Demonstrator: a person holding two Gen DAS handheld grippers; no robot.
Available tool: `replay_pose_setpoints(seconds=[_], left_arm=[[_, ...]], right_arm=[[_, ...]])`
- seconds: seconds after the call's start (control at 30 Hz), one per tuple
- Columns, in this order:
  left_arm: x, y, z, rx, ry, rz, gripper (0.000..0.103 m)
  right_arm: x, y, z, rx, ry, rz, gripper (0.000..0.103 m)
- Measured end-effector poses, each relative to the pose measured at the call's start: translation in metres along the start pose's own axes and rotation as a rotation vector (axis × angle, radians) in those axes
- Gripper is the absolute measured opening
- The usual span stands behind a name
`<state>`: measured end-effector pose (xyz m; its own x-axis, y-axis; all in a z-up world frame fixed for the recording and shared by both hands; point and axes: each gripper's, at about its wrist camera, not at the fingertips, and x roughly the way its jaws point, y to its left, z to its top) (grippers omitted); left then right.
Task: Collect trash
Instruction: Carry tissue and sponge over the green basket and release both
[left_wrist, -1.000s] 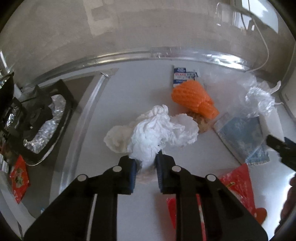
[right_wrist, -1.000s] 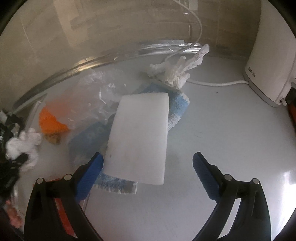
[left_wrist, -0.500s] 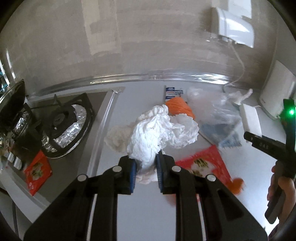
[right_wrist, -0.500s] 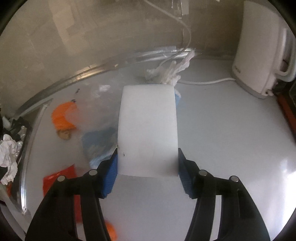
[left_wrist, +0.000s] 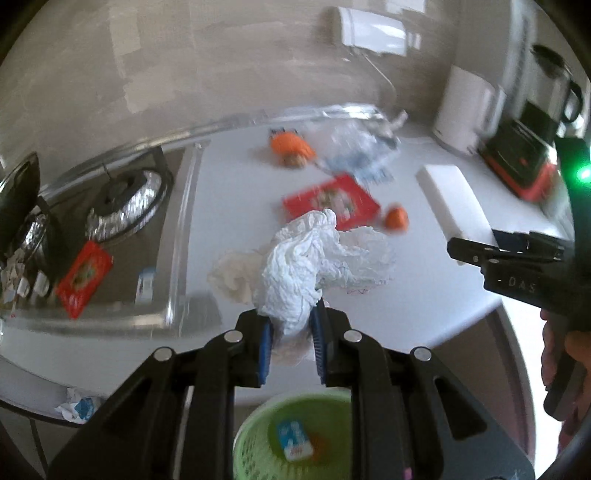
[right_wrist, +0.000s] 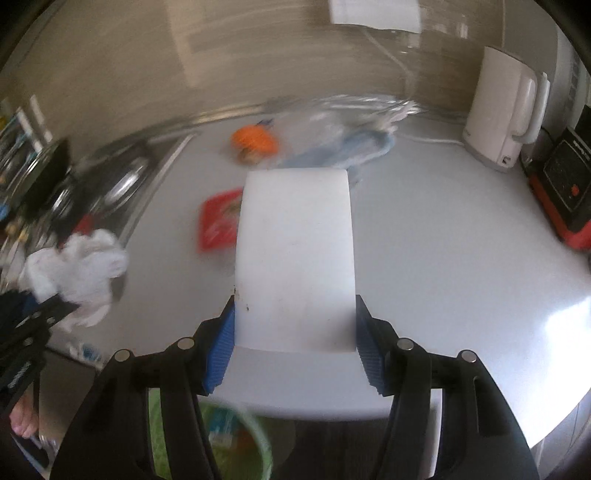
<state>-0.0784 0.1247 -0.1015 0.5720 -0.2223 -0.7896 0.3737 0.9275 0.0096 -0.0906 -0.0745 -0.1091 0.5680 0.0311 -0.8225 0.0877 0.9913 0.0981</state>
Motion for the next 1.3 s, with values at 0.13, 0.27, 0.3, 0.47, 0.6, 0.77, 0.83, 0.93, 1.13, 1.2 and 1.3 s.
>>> replay_pose_setpoints(seconds=[0.13,0.27,0.3,0.47,0.6,0.77,0.83,0.93,1.13,1.2,1.3], left_arm=[[-0.02,0.003,-0.044,0.02,0.029,-0.017,0.019],[-0.03,0.013,-0.087,0.008,0.067,-0.024,0.019],[-0.032,0.013,-0.097,0.005,0.074,-0.028,0.019],[-0.036,0.016,-0.137,0.007,0.114,-0.034,0.019],[-0.025,0.011,-0.165,0.026,0.169,-0.045,0.019],[-0.014,0.005,-0.186,0.038,0.241,-0.099,0.031],[-0.011,0.005,-0.19,0.031,0.264,-0.113,0.044],[-0.01,0.006,-0.192,0.023,0.271,-0.126,0.055],[-0.014,0.004,-0.189,0.037,0.248,-0.11,0.069],[-0.017,0.007,-0.186,0.035,0.23,-0.093,0.072],[-0.026,0.018,-0.175,0.012,0.188,-0.063,0.075]], right_arm=[[-0.023,0.034,-0.046,-0.008,0.018,0.03,0.06],[-0.038,0.062,-0.086,0.001,0.046,0.051,0.06],[-0.04,0.066,-0.093,0.001,0.053,0.052,0.06],[-0.048,0.088,-0.128,0.009,0.082,0.055,0.06],[-0.055,0.098,-0.139,-0.002,0.079,0.044,0.06],[-0.063,0.103,-0.151,0.002,0.074,0.031,0.06],[-0.064,0.104,-0.156,0.006,0.079,0.029,0.06],[-0.065,0.104,-0.16,0.009,0.084,0.024,0.06],[-0.063,0.105,-0.161,0.008,0.092,0.021,0.06],[-0.061,0.107,-0.161,-0.002,0.096,0.022,0.06],[-0.055,0.11,-0.162,-0.02,0.115,0.028,0.06]])
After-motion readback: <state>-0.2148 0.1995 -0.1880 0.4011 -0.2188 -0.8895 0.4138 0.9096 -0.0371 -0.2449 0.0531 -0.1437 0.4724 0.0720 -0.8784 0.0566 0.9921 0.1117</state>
